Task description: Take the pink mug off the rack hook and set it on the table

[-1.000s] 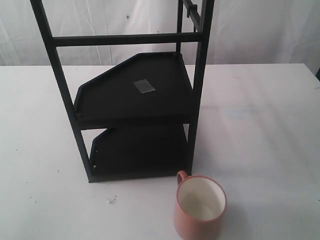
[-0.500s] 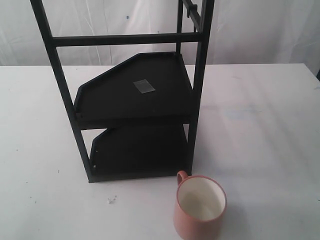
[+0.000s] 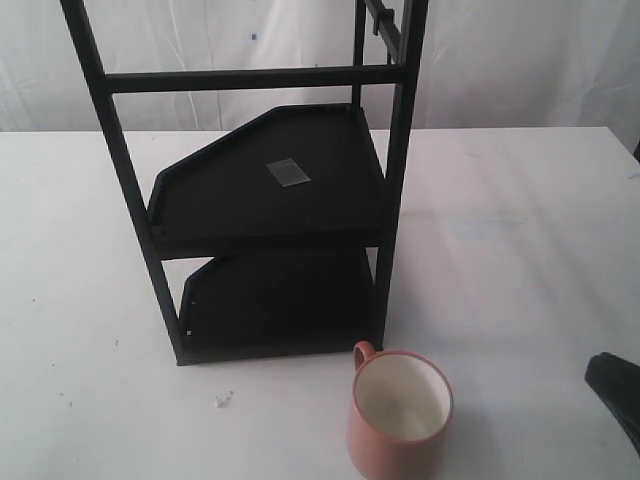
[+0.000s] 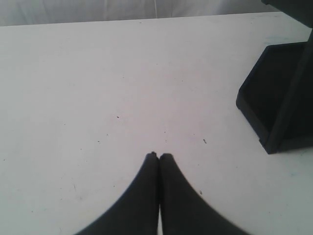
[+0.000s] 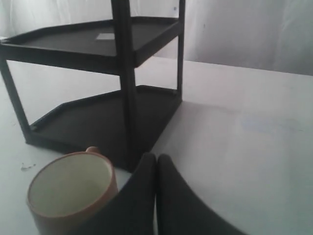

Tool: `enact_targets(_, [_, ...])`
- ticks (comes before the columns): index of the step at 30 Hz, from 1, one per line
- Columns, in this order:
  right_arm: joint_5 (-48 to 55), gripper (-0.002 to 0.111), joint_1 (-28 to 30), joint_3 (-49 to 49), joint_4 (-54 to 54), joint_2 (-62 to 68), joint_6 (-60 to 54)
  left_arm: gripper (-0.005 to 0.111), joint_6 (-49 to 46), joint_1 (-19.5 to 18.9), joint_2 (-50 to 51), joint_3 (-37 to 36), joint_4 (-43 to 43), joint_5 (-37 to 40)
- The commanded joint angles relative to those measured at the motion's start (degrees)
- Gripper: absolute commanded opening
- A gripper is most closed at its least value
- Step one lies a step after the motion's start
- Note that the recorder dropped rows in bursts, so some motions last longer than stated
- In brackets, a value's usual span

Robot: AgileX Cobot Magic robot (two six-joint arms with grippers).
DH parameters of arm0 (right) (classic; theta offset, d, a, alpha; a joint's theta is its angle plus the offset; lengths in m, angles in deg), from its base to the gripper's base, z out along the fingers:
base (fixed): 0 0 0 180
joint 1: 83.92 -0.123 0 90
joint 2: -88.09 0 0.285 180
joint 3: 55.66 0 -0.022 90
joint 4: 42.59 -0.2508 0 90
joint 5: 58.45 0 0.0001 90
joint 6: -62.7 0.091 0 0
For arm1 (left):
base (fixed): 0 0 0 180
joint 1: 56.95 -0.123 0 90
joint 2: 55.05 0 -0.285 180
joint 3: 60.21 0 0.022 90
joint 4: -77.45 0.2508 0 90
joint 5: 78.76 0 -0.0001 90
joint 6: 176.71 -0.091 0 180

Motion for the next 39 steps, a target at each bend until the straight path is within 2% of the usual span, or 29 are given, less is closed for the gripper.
enact_targets(1, [0.54, 0.000, 3.97, -0.87, 2.23, -4.21, 0.57, 0.000, 0.19, -0.10, -0.28, -0.19, 0.01, -0.21])
enact_targets(9, [6.00, 0.000, 7.88, -0.87, 3.65, -7.69, -3.43, 0.000, 0.19, -0.10, -0.28, -0.19, 0.01, -0.21])
enact_targets(39, [8.13, 0.000, 7.88, -0.87, 3.23, -7.69, -3.41, 0.000, 0.19, -0.10, -0.28, -0.19, 0.01, -0.21])
